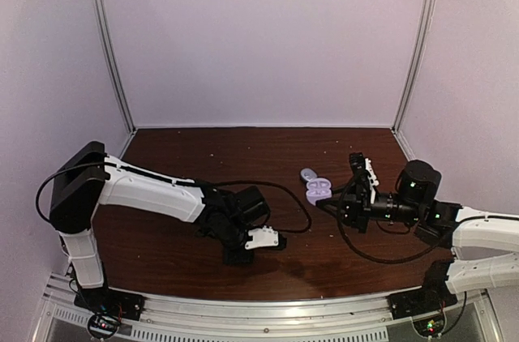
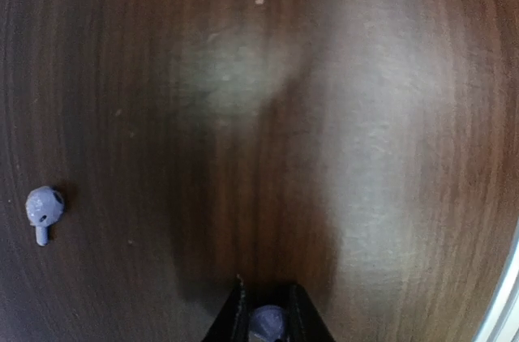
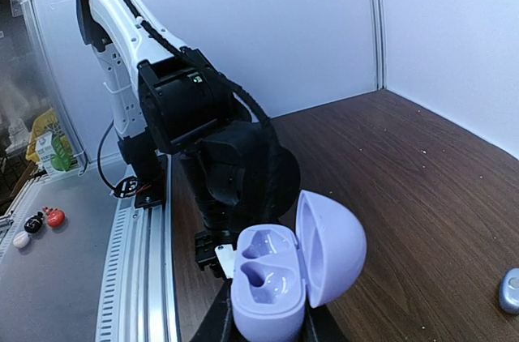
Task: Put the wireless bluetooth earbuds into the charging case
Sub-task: Move the left earbud to the center of the board, then pick up the left earbud from the center of the board.
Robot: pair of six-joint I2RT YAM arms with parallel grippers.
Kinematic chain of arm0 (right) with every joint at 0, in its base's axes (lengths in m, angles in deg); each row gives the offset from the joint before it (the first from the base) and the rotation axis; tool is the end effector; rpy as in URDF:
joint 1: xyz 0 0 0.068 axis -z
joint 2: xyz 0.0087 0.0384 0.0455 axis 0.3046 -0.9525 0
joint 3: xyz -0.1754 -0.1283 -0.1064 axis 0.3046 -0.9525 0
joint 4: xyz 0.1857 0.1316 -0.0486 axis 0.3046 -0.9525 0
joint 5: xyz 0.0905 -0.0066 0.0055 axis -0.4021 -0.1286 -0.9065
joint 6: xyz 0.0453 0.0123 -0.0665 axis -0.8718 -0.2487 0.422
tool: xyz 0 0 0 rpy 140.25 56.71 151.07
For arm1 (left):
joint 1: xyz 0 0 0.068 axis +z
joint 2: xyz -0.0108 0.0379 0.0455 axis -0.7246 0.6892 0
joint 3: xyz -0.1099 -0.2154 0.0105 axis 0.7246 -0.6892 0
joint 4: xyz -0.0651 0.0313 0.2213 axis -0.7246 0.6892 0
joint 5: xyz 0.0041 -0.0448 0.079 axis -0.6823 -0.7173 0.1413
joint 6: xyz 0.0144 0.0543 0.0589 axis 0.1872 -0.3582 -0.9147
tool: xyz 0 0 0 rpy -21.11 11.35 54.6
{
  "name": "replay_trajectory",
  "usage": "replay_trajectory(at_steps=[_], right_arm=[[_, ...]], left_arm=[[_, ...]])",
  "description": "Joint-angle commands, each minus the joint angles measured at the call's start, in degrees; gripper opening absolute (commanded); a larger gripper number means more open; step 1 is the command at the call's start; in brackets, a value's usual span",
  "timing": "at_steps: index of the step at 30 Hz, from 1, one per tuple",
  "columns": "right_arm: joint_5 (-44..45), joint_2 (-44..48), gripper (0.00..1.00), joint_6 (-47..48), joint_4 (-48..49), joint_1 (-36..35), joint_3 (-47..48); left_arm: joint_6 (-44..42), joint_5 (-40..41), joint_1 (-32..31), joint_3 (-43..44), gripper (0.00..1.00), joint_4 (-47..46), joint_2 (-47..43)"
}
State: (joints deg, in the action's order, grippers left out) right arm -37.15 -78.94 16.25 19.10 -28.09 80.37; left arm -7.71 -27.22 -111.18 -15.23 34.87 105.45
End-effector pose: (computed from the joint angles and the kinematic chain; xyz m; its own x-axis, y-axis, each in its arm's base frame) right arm 0.1275 0.1901 0.2421 -0.1788 -0.0358 -0.9832 -0.9725 0.1577 0.1711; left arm 0.1373 -0.3047 0.1017 -0.1358 0.9467 -0.2920 0.9897 0.1431 0.0034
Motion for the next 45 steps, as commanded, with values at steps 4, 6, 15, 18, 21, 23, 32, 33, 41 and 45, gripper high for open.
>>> replay_trajectory(at_steps=[4, 6, 15, 18, 21, 23, 32, 33, 41, 45], right_arm=[[0.6, 0.9, 0.0, -0.1, -0.2, 0.6, -0.3], [0.6, 0.9, 0.0, -0.2, -0.2, 0.6, -0.4], [0.6, 0.5, 0.0, -0.4, -0.6, 0.6, -0.1], [0.6, 0.2, 0.0, -0.2, -0.6, 0.6, 0.1], [0.7, -0.2, 0.0, -0.1, -0.9, 0.6, 0.4], [0.7, -0.2, 0.0, -0.1, -0.9, 0.6, 0.4], [1.0, 0.3, 0.0, 0.0, -1.3, 0.7, 0.2], [1.0, 0.3, 0.0, 0.1, -1.2, 0.6, 0.1], [0.6, 0.3, 0.0, 0.5, -1.1, 0.6, 0.2], [0.5, 0.4, 0.0, 0.7, -0.8, 0.6, -0.1]], left_arm=[[7.5, 2.5, 8.2, 3.8, 0.18, 2.3, 4.1], [8.1, 1.5, 9.6, 4.6, 0.18, 2.3, 4.2], [8.3, 1.1, 9.9, 9.3, 0.31, 9.9, 5.9], [9.0, 1.6, 9.9, 12.0, 0.34, 13.1, 6.5], [9.5, 1.5, 9.9, 14.9, 0.34, 15.7, 7.3], [9.7, 1.9, 9.9, 16.5, 0.33, 16.8, 8.1], [10.5, 2.7, 10.0, 19.1, 0.34, 20.5, 11.0], [10.6, 2.6, 10.0, 19.1, 0.35, 20.8, 11.1], [10.4, 1.9, 10.0, 18.9, 0.3, 20.9, 11.6], [10.2, 1.9, 10.0, 19.1, 0.21, 20.7, 11.5]])
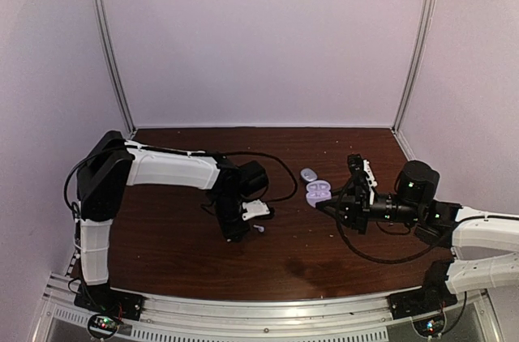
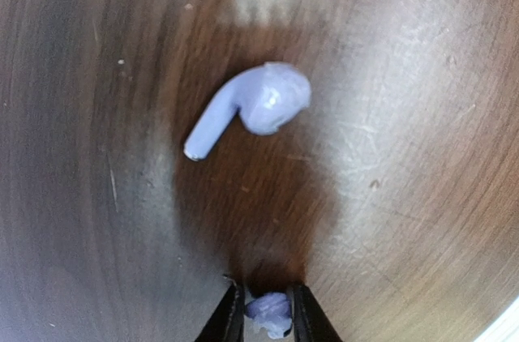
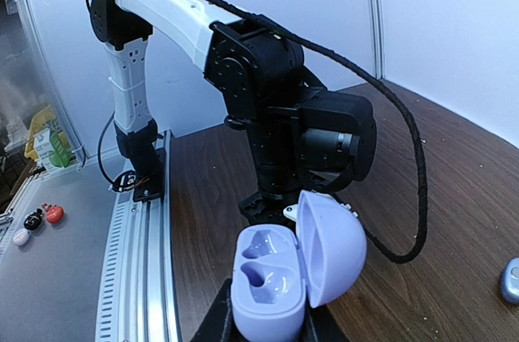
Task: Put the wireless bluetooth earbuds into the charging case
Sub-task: Pick up the left earbud from the center of the board, then insert the left earbud into the left side groove of the charging case.
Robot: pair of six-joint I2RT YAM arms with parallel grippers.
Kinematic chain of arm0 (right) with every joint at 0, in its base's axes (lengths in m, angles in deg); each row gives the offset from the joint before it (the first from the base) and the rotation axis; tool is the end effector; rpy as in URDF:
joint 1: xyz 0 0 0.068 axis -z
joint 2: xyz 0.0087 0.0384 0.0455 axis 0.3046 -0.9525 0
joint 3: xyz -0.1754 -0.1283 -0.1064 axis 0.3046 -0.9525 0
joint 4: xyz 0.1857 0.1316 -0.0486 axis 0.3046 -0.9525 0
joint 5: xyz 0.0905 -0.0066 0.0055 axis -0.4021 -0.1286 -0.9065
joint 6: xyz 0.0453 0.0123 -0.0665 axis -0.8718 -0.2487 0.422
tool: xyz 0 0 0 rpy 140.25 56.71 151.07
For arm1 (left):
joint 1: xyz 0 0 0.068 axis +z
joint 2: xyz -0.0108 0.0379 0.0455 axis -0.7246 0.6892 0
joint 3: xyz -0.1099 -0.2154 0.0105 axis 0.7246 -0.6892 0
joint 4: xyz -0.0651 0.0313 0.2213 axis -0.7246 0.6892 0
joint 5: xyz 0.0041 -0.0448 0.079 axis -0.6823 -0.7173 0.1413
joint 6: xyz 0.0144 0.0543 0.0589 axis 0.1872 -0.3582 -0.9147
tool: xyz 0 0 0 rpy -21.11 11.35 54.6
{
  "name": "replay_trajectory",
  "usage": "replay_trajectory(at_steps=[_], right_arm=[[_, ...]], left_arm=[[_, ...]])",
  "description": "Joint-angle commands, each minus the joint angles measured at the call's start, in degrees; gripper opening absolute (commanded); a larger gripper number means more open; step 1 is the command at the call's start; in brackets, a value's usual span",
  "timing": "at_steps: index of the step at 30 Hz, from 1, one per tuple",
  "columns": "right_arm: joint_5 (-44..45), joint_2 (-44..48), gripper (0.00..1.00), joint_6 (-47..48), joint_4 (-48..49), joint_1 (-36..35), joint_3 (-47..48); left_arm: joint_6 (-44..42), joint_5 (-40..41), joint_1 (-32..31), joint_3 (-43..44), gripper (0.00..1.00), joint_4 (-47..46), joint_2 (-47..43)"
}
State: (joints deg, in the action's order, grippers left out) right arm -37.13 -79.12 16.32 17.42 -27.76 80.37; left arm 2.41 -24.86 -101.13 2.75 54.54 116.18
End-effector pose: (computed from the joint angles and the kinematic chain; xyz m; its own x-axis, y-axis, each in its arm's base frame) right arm 0.1287 0.1894 0.2376 -0.2002 -0.0577 -0.9781 -0.9677 0.1678 0.1881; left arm 0.2019 -0.2902 0.1050 -0.4841 0.8721 -0.0722 0.8750 0.4829 -0.0335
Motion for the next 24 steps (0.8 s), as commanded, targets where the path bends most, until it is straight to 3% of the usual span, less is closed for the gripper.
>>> replay_trajectory(at_steps=[1, 7, 11, 17, 24], right_arm=[[0.5, 0.6, 0.0, 0.7, 0.9, 0.3, -0.2], [1.0, 1.0, 0.0, 1.6, 4.3, 0.3, -1.9], [1.2, 0.0, 0.0, 2.9, 11.7, 0.3, -4.1], [4.0, -0.9, 0.0, 8.3, 19.7, 0.2, -5.5], [9.7, -5.8, 0.0, 15.0, 29.3, -0.5, -6.0]], left_arm=[[0.0, -0.3, -0.1, 1.0, 0.21, 0.8, 0.5], [0.3, 0.7, 1.0, 0.1, 0.16, -2.1, -3.0], [1.2, -0.4, 2.6, -1.5, 0.14, -8.8, -9.9], [1.8, -0.6, 3.9, -9.2, 0.14, -26.3, -24.9], [2.1, -7.7, 3.9, -21.3, 0.15, -47.9, -41.9]])
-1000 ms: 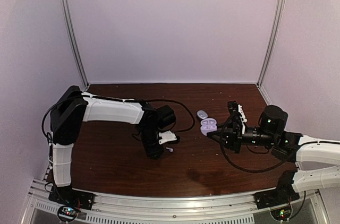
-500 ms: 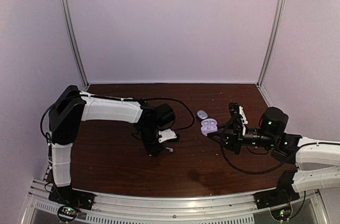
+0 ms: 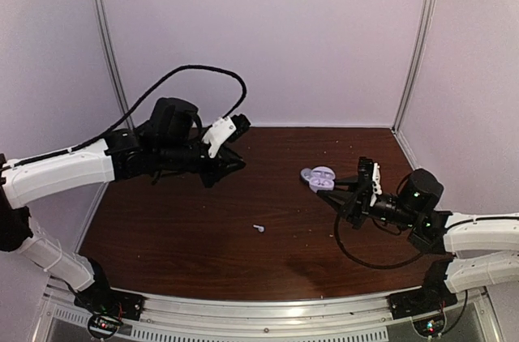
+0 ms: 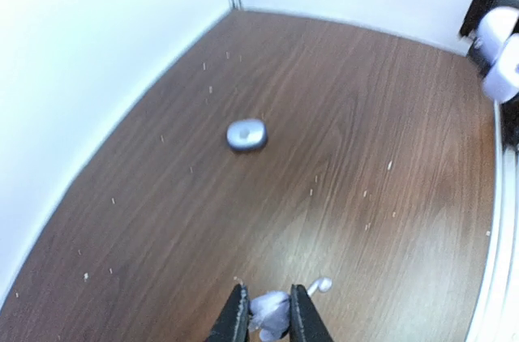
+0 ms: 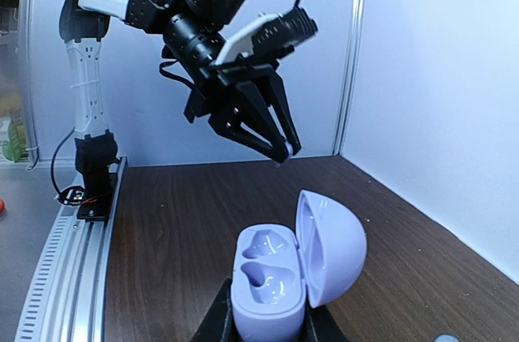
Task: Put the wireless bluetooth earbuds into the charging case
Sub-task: Insert the left earbud into the left side groove of the charging case.
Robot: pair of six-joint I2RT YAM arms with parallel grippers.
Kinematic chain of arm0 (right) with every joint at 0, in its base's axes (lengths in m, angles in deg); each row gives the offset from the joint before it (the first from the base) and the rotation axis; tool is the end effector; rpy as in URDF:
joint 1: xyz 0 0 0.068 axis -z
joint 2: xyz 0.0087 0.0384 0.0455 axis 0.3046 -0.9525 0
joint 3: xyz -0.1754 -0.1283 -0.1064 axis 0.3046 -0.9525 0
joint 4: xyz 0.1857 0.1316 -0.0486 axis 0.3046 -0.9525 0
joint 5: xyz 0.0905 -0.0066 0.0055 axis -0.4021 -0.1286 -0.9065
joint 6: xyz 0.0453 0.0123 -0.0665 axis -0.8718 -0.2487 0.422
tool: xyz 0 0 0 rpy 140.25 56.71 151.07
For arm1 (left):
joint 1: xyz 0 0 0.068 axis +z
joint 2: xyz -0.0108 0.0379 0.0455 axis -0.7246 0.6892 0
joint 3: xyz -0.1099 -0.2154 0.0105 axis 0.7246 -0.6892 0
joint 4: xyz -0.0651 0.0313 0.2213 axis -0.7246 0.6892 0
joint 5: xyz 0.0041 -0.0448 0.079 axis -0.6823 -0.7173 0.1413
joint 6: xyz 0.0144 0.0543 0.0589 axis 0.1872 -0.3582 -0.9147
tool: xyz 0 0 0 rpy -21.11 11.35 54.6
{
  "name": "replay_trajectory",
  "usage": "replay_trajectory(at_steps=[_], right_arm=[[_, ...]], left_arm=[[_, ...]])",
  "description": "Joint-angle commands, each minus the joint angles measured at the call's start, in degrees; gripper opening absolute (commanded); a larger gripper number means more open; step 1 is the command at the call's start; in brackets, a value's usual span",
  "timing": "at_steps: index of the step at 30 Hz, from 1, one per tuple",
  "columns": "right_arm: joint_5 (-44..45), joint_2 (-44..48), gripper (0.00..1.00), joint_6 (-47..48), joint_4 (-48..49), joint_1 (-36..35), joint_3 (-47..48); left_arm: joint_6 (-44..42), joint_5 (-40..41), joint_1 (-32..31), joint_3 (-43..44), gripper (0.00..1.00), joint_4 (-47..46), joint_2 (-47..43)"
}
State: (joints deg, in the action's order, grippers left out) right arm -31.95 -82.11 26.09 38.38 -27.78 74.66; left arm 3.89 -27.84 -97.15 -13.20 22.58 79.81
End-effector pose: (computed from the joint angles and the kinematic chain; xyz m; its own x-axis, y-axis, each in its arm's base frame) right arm 0.1353 0.1886 0.2408 0.1157 0.0630 -0.9913 -0.9634 0.2499 -0.0966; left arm 0.2049 -0.2608 0.2740 -0.2819 0.4757 -0.8332 0.8462 0.5326 0.0178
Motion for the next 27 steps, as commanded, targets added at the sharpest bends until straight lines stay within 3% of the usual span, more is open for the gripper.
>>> replay_trajectory(at_steps=[1, 6, 12, 19, 27], right_arm=[[5.3, -3.7, 0.0, 6.3, 9.1, -0.7, 0.0], [10.5, -7.0, 0.0, 11.0, 12.5, -2.1, 1.3], [16.2, -11.4, 0.0, 13.0, 18.7, -4.4, 3.0], [29.8, -16.2, 0.0, 20.1, 21.9, -11.6, 4.8], [34.4, -18.4, 0.0, 25.9, 26.4, -16.1, 4.6]], left_arm=[[0.6, -5.7, -0.1, -6.5, 0.15, -18.4, -6.9], [2.6, -11.3, -0.2, -11.7, 0.16, -30.6, -12.3], [6.1, -13.7, -2.1, -14.5, 0.16, -43.7, -11.3], [6.0, -11.8, -6.8, -12.5, 0.15, -49.6, -5.9], [5.3, -13.8, -10.2, -10.8, 0.14, -50.6, -1.4]])
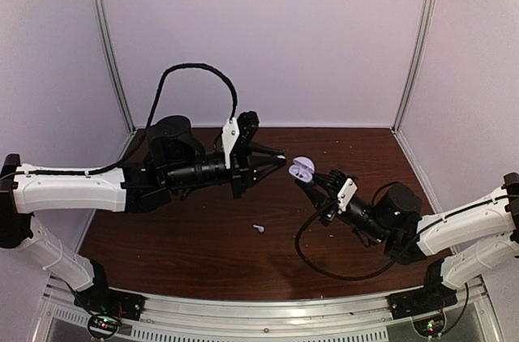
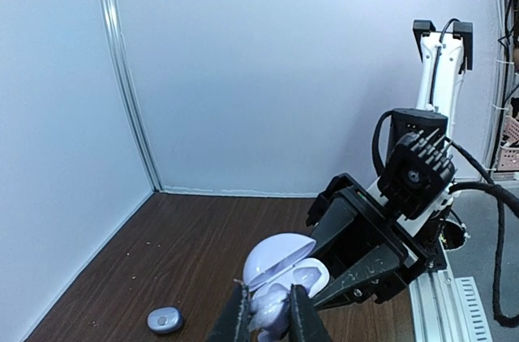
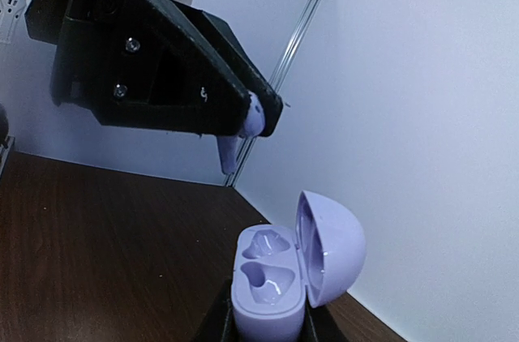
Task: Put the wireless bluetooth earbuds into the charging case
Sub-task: Insert the left earbud into the left side groove of the charging case.
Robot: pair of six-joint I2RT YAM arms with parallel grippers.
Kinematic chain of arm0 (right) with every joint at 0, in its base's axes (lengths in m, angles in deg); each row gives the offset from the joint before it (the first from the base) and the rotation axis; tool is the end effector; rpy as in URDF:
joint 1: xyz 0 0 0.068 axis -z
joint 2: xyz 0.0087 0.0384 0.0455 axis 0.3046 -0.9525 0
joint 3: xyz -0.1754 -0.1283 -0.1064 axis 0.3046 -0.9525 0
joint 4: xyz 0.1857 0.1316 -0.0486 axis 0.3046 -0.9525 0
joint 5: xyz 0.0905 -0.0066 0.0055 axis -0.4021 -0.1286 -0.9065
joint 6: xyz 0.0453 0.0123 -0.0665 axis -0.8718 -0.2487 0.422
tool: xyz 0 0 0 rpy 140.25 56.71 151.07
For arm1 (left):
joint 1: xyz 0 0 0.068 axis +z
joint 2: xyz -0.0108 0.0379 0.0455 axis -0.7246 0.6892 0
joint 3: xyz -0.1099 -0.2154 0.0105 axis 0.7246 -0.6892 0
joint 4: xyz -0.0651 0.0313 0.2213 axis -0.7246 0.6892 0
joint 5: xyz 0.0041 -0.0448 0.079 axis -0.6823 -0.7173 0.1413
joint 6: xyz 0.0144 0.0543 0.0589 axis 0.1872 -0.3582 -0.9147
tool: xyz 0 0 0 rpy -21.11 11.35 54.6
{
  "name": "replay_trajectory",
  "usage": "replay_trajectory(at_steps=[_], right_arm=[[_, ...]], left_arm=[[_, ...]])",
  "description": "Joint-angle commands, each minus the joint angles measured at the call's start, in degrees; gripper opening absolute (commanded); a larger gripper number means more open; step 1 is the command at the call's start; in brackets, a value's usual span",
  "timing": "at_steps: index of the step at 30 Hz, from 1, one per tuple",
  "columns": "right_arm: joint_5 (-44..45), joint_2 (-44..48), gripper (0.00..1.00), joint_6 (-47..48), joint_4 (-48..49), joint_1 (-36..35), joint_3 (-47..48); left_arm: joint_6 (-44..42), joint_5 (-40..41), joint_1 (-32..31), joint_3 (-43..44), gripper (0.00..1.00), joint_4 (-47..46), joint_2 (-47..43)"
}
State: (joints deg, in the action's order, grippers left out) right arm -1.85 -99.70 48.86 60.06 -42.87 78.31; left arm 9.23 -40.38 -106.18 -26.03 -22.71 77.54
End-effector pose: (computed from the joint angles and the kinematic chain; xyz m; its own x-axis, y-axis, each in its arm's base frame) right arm 0.1346 0.2394 0.2445 0.4784 -0.0221 -0.8779 -0.7394 0.5291 -0.4163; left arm 0.1535 -0.3062 0.3143 -0.0006 -0.0174 -0.9998 0.9768 0.2141 -0.0043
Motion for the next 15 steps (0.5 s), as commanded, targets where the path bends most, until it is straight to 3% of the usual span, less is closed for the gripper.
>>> replay_trajectory(at_steps=[1, 15], right_arm=[[4.5, -1.0, 0.0, 3.4, 5.2, -1.3, 0.9], [8.6, -2.9, 0.0, 4.2, 9.4, -3.9, 1.2]], left_arm=[[0.0, -1.1, -1.4, 1.8, 0.14, -5.6, 1.0], [1.8, -0.6, -2.5, 2.1, 0.14, -9.5, 3.5]])
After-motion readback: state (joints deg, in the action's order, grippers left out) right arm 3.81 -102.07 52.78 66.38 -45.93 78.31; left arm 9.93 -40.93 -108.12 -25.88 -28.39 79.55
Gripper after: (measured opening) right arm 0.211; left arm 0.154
